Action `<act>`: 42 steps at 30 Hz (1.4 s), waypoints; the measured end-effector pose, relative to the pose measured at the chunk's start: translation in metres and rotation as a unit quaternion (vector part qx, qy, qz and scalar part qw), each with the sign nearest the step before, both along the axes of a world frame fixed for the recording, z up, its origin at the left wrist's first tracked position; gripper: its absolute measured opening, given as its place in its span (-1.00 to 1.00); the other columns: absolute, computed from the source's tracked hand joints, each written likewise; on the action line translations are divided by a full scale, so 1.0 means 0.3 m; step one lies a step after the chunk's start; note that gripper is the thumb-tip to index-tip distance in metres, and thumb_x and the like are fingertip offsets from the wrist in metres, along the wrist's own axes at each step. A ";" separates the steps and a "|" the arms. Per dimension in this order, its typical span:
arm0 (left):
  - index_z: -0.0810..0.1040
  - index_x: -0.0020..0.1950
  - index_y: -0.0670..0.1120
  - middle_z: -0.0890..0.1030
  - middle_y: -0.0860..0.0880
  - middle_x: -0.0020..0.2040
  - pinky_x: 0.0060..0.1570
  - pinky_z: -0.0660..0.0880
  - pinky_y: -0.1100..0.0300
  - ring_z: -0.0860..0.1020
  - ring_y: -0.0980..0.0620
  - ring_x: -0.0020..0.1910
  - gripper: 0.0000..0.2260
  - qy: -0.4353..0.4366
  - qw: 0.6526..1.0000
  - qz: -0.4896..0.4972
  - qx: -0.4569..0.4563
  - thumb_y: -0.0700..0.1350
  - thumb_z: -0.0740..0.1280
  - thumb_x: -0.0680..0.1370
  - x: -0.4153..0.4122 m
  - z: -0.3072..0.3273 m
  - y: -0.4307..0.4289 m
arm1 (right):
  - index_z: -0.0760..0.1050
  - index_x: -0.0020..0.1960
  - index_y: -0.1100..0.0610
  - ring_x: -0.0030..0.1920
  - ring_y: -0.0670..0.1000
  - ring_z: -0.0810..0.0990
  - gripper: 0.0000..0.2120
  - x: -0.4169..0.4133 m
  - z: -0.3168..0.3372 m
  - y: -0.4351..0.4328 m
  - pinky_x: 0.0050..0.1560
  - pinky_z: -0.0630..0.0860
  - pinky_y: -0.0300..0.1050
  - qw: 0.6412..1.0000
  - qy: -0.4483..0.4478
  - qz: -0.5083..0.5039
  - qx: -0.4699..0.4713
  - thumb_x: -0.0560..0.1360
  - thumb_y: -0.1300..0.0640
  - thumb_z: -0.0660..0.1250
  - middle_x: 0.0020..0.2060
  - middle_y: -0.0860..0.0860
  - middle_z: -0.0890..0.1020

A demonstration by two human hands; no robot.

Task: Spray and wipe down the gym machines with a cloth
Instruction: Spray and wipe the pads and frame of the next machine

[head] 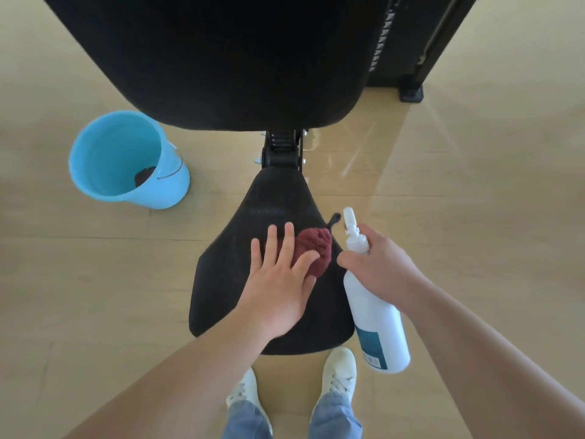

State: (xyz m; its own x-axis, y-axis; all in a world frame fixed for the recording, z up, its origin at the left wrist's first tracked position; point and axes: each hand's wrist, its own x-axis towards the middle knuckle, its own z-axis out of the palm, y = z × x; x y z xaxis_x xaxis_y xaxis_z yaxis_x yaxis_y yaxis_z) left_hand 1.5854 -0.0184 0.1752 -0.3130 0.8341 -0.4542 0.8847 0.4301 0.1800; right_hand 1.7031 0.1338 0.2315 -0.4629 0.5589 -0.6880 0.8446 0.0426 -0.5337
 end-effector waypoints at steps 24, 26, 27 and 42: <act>0.11 0.57 0.27 -0.20 -0.15 0.68 0.56 -0.20 -0.32 -0.24 -0.29 0.63 -0.62 -0.017 0.990 -0.135 0.018 0.10 -0.08 0.73 0.131 0.014 0.073 | 0.40 0.07 -0.22 -0.28 -0.07 0.52 -0.80 0.223 0.014 -0.101 -0.35 0.38 -0.17 0.991 0.008 -0.135 0.026 0.52 0.02 0.34 -0.26 -0.12 0.56; 0.08 0.57 0.26 -0.24 -0.14 0.67 0.56 -0.21 -0.32 -0.28 -0.28 0.63 -0.61 -0.031 0.987 -0.154 0.020 0.11 -0.05 0.72 0.187 0.026 -0.007 | 0.43 0.14 -0.23 -0.24 -0.05 0.56 -0.75 0.221 0.025 -0.119 -0.33 0.42 -0.15 0.989 0.010 -0.147 0.022 0.52 0.01 0.34 -0.22 -0.11 0.59; 0.01 0.59 0.27 -0.27 -0.13 0.67 0.56 -0.24 -0.32 -0.31 -0.27 0.62 -0.59 -0.037 0.987 -0.152 0.022 0.11 -0.05 0.72 0.209 0.024 -0.055 | 0.43 0.21 -0.24 -0.21 -0.04 0.58 -0.69 0.218 0.029 -0.131 -0.31 0.44 -0.14 0.988 0.011 -0.152 0.020 0.52 0.01 0.34 -0.18 -0.10 0.60; 0.04 0.66 0.18 -0.01 -0.23 0.67 0.55 0.00 -0.32 0.01 -0.38 0.62 -0.50 0.031 0.972 0.232 0.026 0.17 -0.17 0.70 -0.003 -0.039 -0.460 | 0.37 0.12 -0.30 -0.26 -0.02 0.50 -0.68 0.000 0.084 -0.334 -0.33 0.40 -0.14 1.000 0.003 -0.021 0.016 0.50 0.06 0.31 -0.25 -0.08 0.54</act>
State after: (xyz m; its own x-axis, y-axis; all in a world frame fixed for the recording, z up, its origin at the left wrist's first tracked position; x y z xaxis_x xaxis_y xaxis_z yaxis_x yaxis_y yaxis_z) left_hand 1.5845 -0.1563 0.1636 -0.6864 0.6183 -0.3828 0.6075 0.7769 0.1654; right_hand 1.7031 0.0335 0.2568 -0.4425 0.5992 -0.6672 0.8432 0.0246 -0.5371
